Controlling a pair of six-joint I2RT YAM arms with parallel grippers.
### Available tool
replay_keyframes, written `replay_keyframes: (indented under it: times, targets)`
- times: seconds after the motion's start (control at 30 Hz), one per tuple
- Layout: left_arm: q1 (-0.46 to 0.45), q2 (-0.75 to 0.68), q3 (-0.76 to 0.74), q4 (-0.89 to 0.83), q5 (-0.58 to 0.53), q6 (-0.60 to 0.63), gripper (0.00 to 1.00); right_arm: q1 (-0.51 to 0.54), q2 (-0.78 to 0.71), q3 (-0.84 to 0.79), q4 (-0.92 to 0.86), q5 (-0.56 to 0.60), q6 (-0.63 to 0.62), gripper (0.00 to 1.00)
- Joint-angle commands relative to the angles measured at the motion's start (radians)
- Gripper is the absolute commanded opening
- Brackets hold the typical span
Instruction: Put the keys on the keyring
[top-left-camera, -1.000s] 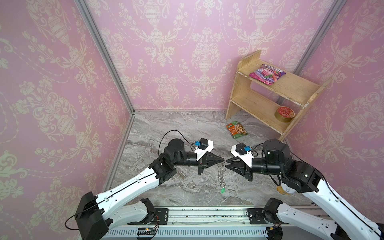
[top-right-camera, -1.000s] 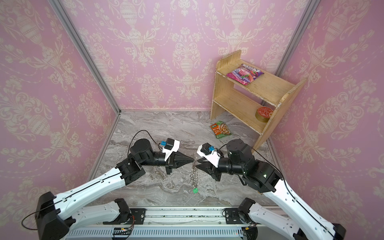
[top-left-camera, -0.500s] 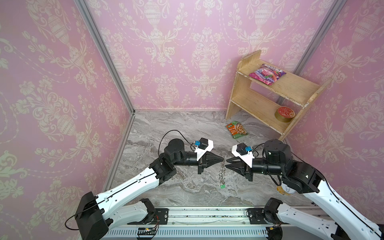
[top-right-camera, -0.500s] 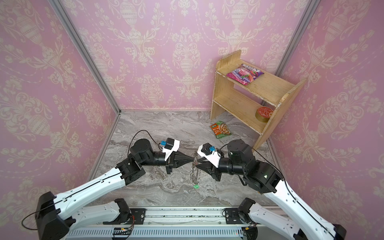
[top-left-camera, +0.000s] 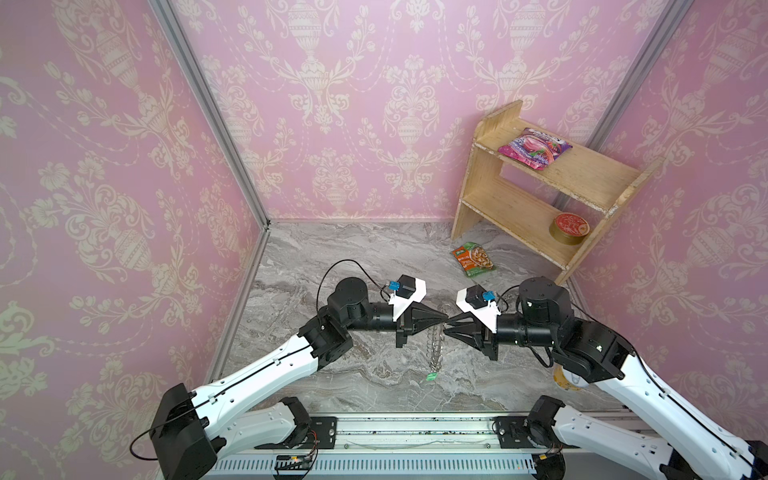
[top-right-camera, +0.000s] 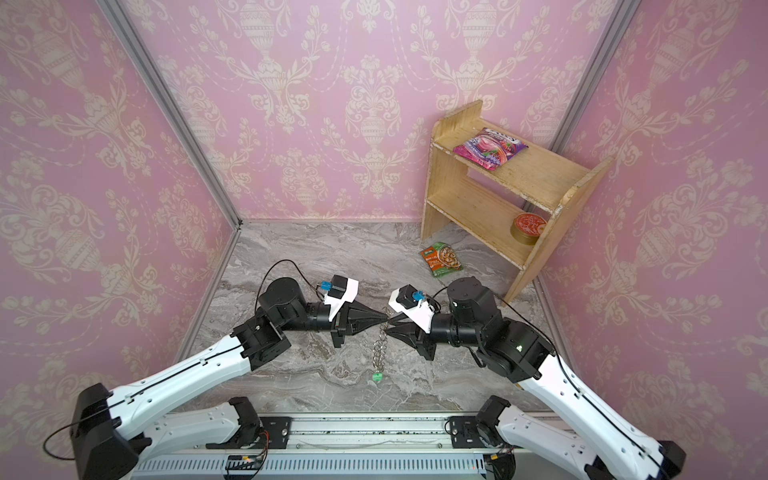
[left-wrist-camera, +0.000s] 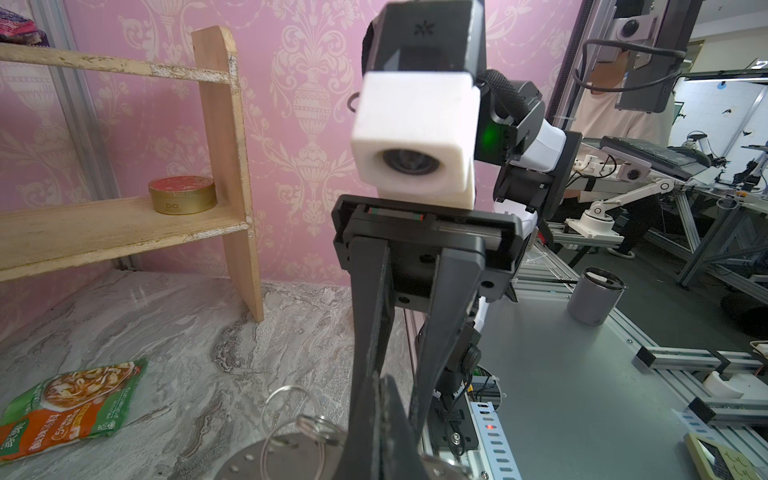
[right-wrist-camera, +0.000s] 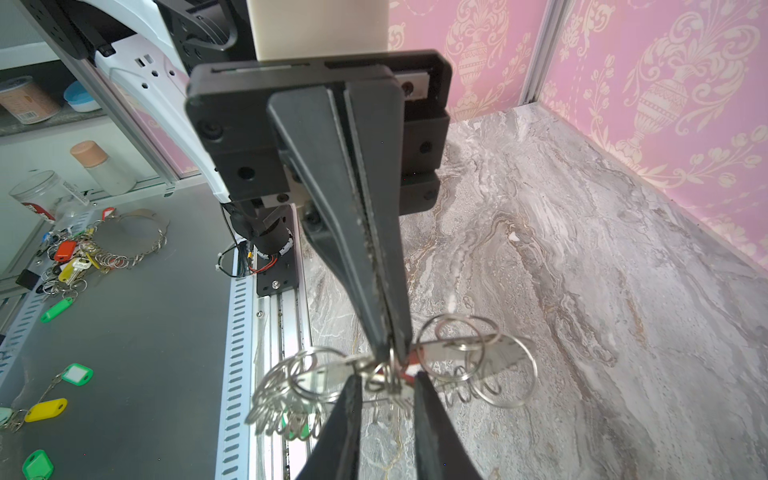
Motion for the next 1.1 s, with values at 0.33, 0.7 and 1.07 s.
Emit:
replay_keyframes:
  times: [0.33,0.7,1.07]
  targets:
    - [-0.005,-0.029,-0.011,0.059,-0.017,-0.011,0.0,0.001,-0.009,-0.032,0.044,-0.021,0.041,0.15]
    - [-0.002,-0.046,-0.025,0.089,-0.058,-0.013,0.0,0.002,-0.042,-0.059,0.055,-0.019,0.061,0.01]
    - [-0.002,-0.037,-0.062,0.221,-0.084,-0.063,0.0,0.029,-0.039,-0.094,0.118,-0.048,0.091,0.0]
